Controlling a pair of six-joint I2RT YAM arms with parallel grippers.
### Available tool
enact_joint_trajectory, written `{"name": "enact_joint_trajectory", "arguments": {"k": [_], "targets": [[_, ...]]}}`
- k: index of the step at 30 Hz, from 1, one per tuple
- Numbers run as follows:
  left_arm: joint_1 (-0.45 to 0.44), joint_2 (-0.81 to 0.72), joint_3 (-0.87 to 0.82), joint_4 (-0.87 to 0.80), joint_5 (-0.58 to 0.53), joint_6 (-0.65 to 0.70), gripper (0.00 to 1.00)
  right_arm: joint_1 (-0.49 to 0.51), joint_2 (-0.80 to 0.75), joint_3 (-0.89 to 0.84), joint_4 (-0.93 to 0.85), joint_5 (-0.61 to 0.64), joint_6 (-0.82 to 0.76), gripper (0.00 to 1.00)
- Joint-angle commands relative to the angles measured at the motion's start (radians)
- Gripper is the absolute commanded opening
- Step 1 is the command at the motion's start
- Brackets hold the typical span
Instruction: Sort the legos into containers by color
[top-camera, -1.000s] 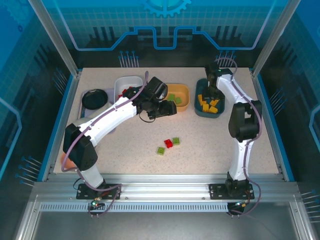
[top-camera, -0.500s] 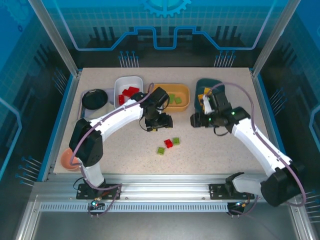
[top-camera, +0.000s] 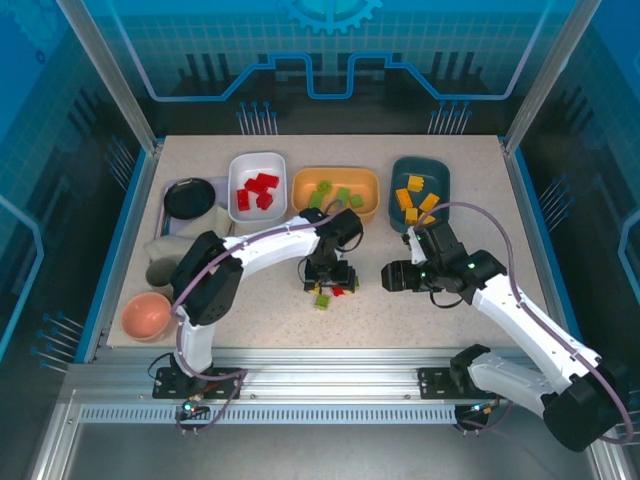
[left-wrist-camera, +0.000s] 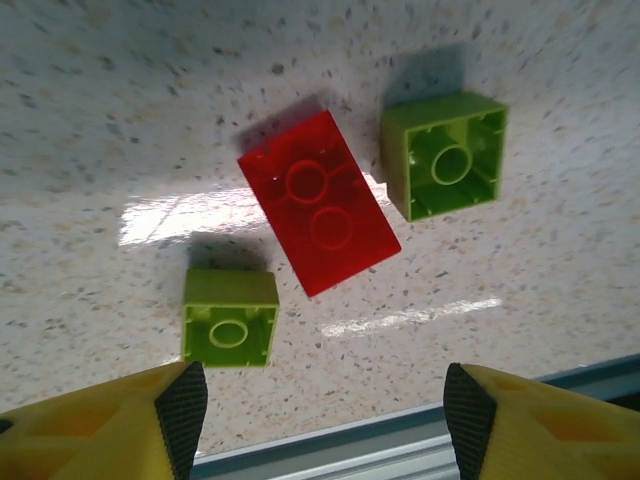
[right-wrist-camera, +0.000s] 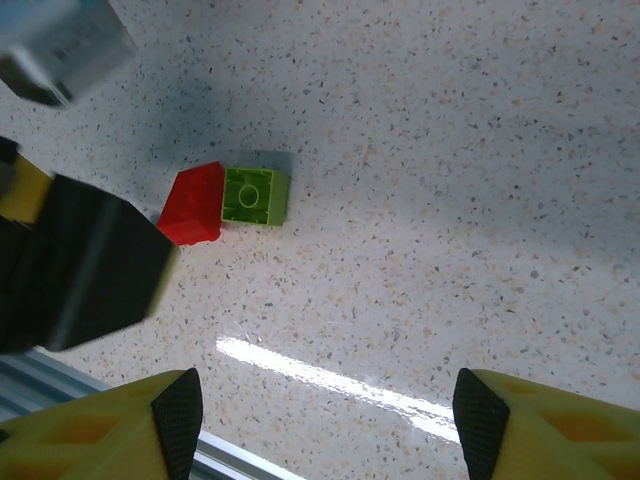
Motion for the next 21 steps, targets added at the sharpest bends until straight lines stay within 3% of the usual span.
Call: {"name": "enact_joint_trajectory", "arguments": {"k": [1, 15, 21], "targets": [[-0.015, 0.018, 0.035, -0.047, 0.013, 0.026, 0.71, 0.009, -0.029, -0.022, -0.011, 0.012, 0.029, 0.70], [-0.017, 0.162, 0.159, -0.112, -0.031, 0.060, 0.71, 0.011, -0.020, -0.031, -0.005, 0.022, 0.046, 0.70], [-0.010, 0.184, 0.163, -0.098, -0.068, 0.052, 0.63, 0.011, 0.000, -0.015, -0.002, 0.019, 0.039, 0.70]]}}
